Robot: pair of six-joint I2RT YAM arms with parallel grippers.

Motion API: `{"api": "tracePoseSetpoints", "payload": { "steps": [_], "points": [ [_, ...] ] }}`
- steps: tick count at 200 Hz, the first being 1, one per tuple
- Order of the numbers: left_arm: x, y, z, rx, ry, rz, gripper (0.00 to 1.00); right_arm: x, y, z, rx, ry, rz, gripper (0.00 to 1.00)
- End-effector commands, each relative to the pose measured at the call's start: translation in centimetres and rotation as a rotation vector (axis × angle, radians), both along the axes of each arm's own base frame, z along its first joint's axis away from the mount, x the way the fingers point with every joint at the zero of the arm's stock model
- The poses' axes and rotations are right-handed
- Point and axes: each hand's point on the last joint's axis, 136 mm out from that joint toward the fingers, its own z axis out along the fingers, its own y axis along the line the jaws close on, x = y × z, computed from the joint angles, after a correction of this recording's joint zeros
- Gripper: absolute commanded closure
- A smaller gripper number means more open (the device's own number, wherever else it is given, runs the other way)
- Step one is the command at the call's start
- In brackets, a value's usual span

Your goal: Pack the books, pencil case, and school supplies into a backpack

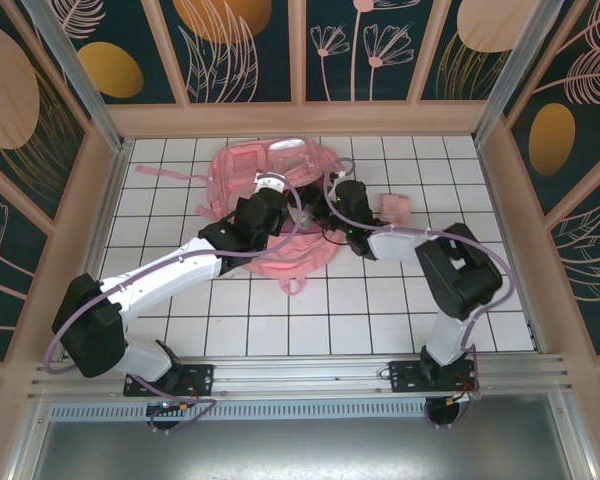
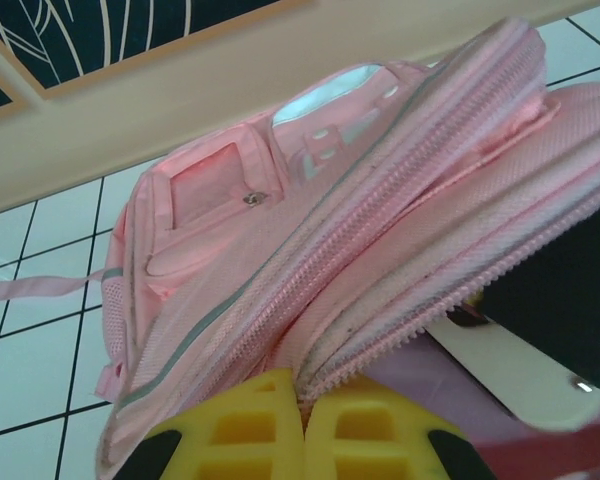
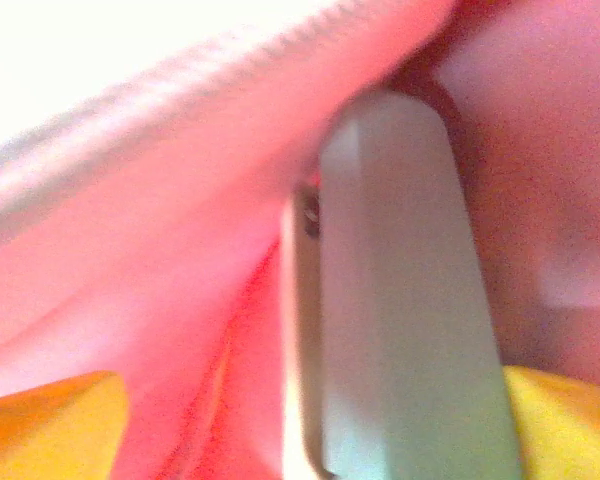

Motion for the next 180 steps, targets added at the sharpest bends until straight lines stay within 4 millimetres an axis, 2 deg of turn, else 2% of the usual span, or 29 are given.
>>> {"api": "tracePoseSetpoints", "payload": {
  "steps": [1,71,74,112,130,145,180],
  "points": [
    [1.3,-0.1,4.1,-0.108,-0.109,0.069,1.0,-0.3,-3.1,1.8,-0.064,-0.082,-0.083,0.01],
    [1.2,-0.1,4.5,-0.118,-0.11,0.06,1.0,-2.9,-8.0,3.1,-0.242,-0.147,-0.164,0.01],
    [1.2,-0.1,4.4,-0.118,-0.109,0.059,1.0,-2.5,-9.3,3.2,-0.252,-0.151,-0.198,0.01],
    [1.2,-0.4,4.5,-0.129,-0.106,0.045,1.0,-2.2,-15.7,2.8,-0.304,-0.16,-0.323,0.01],
    [1.2,-0.6,4.5,-0.133,-0.104,0.038,1.0,-1.9,-19.3,1.4,-0.332,-0.124,-0.386,0.01],
    [1.2,-0.7,4.3,-0.132,-0.1,0.033,1.0,-1.6,-21.7,-0.1,-0.4,-0.086,-0.424,0.05],
    [1.3,-0.9,4.3,-0.13,-0.097,0.028,1.0,-1.0,-25.6,-2.8,-0.592,-0.034,-0.499,0.06]
  ]
}}
